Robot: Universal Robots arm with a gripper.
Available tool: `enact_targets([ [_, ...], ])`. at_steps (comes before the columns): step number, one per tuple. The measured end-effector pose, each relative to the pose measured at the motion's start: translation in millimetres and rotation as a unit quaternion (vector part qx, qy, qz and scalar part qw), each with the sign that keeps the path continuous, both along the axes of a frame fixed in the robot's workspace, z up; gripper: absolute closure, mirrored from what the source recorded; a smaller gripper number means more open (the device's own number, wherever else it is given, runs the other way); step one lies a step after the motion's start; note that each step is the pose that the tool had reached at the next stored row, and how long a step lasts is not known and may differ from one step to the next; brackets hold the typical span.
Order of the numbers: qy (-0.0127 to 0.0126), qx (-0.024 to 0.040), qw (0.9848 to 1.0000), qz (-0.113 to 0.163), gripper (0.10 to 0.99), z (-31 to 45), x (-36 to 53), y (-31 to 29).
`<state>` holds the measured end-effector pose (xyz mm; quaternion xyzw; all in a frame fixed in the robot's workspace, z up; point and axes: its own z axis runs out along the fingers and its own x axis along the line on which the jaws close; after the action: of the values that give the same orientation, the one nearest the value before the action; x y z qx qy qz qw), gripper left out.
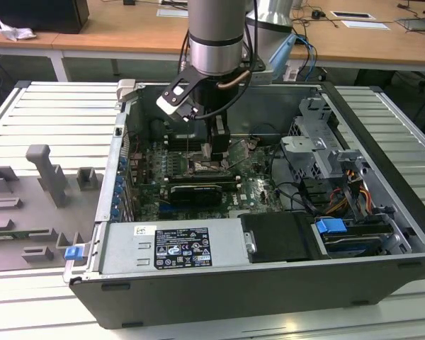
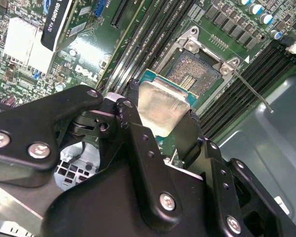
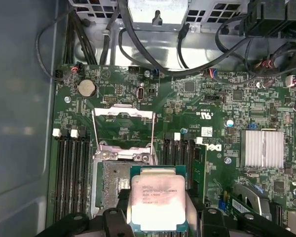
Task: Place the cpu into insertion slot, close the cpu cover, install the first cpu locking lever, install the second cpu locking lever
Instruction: 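Place the cpu into insertion slot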
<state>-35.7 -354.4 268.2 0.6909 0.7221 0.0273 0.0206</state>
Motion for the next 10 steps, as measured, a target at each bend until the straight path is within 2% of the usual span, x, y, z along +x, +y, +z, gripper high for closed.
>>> enact_targets([
  [10, 0.0000, 0.0000, 1.0000, 0.000, 0.557, -7.4, -0.5, 0.0],
])
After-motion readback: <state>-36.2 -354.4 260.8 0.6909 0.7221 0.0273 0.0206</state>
